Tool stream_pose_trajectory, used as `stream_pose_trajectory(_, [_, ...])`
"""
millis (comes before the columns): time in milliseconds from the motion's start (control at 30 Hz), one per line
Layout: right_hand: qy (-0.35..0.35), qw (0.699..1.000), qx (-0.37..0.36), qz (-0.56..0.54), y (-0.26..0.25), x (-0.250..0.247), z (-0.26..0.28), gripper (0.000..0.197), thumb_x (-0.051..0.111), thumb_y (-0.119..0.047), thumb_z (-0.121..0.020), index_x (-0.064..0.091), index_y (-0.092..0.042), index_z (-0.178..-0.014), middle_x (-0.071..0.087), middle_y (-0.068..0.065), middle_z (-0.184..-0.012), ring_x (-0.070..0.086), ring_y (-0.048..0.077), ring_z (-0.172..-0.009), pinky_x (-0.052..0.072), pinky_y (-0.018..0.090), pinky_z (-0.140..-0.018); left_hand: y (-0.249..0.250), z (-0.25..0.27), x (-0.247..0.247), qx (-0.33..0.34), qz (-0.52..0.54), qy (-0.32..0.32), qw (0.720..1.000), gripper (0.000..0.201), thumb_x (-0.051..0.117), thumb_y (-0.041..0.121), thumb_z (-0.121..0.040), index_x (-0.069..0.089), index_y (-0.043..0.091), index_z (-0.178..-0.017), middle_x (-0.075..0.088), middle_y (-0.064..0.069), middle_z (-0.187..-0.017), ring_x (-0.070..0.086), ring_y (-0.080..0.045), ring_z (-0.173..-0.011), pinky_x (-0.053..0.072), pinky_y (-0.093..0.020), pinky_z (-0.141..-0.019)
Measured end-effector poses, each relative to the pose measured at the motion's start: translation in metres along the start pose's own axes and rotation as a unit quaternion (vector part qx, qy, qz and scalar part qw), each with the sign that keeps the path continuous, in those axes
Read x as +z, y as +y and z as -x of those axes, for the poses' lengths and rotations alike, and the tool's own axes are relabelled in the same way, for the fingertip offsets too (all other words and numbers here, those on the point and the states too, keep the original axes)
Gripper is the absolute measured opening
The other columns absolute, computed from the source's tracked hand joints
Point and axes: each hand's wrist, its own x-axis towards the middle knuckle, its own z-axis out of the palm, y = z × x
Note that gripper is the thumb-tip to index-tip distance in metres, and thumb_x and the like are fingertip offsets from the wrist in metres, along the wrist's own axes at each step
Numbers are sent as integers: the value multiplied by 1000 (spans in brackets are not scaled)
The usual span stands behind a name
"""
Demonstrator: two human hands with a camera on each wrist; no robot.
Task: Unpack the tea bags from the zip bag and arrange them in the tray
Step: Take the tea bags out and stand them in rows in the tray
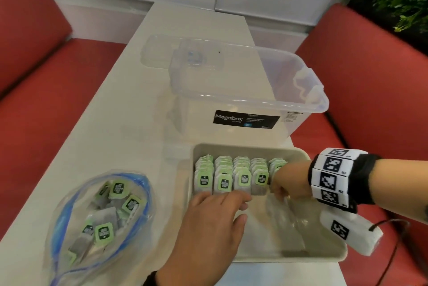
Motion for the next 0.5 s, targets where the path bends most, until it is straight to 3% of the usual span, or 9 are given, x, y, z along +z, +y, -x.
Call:
stream_pose_trajectory(67, [-15,1000,-12,-11,0,0,0,34,53,-8,-91,60,-17,-122,57,2,-127,55,21,-109,42,27,-94,0,5,-8,-5,0,17,1000,28,47,36,-80,50,40,-107,63,28,-89,52,8,-86,32,-11,-83])
stream_pose_trajectory(100, [-22,1000,-14,-4,-2,-3,5,34,53,-8,-90,60,-19,-121,57,0,-125,54,19,-110,41,25,-92,-1,8,-13,-12,-6,30,999,26,47,36,-81,52,40,-107,63,28,-91,52,8,-88,32,-10,-82])
stream_pose_trajectory(233, [35,998,-37,-32,-16,-24,30,19,58,-19,-85,62,-32,-99,54,-16,-84,49,6,-78,40,15,-66,-24,28,-49,-47,-28,135,989,22,54,25,-80,58,40,-95,61,26,-96,52,7,-94,38,-22,-84])
stream_pose_trajectory(300, [96,991,-57,-69,-26,-39,45,8,58,-24,-87,59,-32,-88,54,-15,-76,51,1,-69,39,11,-60,-39,44,-71,-77,-58,206,974,25,59,12,-72,61,36,-81,62,21,-100,54,-3,-101,43,-35,-88])
stream_pose_trajectory(367, [171,975,-93,-107,-45,-58,65,3,58,-32,-88,61,-30,-87,59,-14,-77,57,2,-71,46,17,-66,-53,62,-90,-139,-91,250,954,27,57,7,-65,64,33,-67,62,13,-107,52,-19,-112,42,-44,-92])
stream_pose_trajectory(433, [241,946,-149,-159,-72,-75,80,8,60,-37,-87,63,-29,-88,59,-13,-75,55,2,-71,44,20,-67,-67,83,-99,-229,-133,252,931,25,58,8,-68,67,32,-65,59,5,-118,43,-30,-124,34,-45,-100])
stream_pose_trajectory(500, [295,907,-212,-211,-112,-87,86,10,60,-37,-87,64,-28,-91,55,-14,-73,51,4,-70,38,16,-64,-83,102,-98,-307,-163,210,914,24,68,6,-73,73,29,-76,54,-8,-130,35,-37,-130,24,-41,-106])
